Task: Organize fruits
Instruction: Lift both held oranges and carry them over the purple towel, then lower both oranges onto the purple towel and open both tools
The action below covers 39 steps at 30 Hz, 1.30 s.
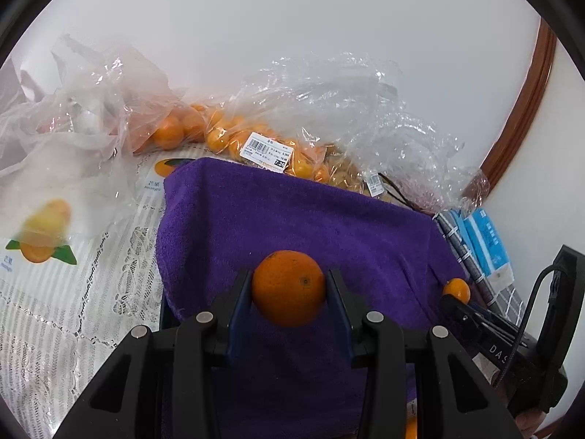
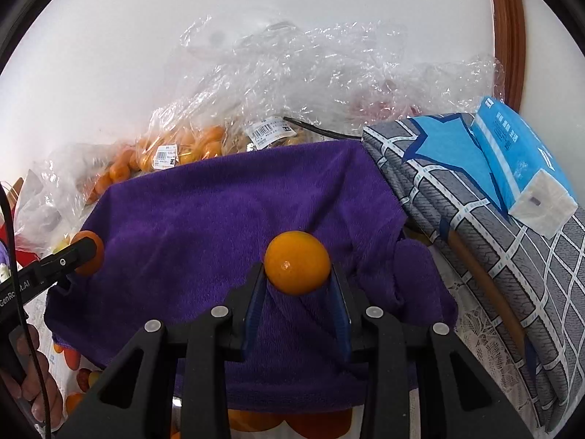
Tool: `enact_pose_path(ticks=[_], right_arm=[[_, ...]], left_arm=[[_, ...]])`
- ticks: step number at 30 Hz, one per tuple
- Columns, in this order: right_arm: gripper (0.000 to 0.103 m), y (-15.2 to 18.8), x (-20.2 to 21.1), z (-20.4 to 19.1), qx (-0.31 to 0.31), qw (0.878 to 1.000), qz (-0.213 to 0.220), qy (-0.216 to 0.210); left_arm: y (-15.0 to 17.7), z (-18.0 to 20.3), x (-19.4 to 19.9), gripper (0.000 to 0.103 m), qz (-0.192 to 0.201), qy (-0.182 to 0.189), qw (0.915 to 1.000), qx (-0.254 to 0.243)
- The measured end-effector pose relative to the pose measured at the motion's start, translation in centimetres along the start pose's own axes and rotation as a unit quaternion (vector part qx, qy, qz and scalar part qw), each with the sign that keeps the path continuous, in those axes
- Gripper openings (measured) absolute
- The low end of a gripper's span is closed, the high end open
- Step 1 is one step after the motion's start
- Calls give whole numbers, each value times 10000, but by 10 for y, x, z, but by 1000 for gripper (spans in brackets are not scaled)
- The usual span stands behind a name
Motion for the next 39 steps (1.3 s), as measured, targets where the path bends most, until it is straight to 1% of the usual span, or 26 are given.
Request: enact_pose_path(ticks=[6,12,18,19,21,23,26,32,36,39], right_arm=[[35,4,-6,-2,27,9999,-135,13],[35,6,-10,-2,12,9998,-215,-3],[35,5,-12,-2,23,9998,-210,15],[36,4,-11,-2,16,9998,-191,22],[42,4,-10,-1,-16,9999,-157,32],[51,3,-8,1,-93,9999,-101,13],[57,1,-3,4,-174,9998,-22,12],[59,0,7,9,-187,9995,146,195],[59,-3,15,12,-187,9992,259,260],[59,-9,26,15,-148,9984,323,442]], left_arm=[[1,-1,-1,39,-33,-38,10000,-1],[3,-1,-4,39,-37,-172,9998,-126],[5,1,-6,39,-56,-218,9995,-214],[5,1,-6,39,-55,-225,9995,-226],[5,1,-6,39,-47,-231,9994,-235],[5,1,-6,39,-27,-196,9995,-230],[4,3,-3,47,-1,-74,9998,-173],[-2,5,4,53,195,-34,9997,-161],[-6,3,9,53,314,7,9995,-81],[-11,3,16,53,493,-24,9987,-93]])
Point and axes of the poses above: each gripper's, at about its wrist camera, not at the fingertips, and x roughly against the way its jaws point, z to its right, y to its underside, the point moved 10 cm from there along -x, roughly the way its jaws point, and after that the axes turned 12 degrees about x, right-handed, at the moved point
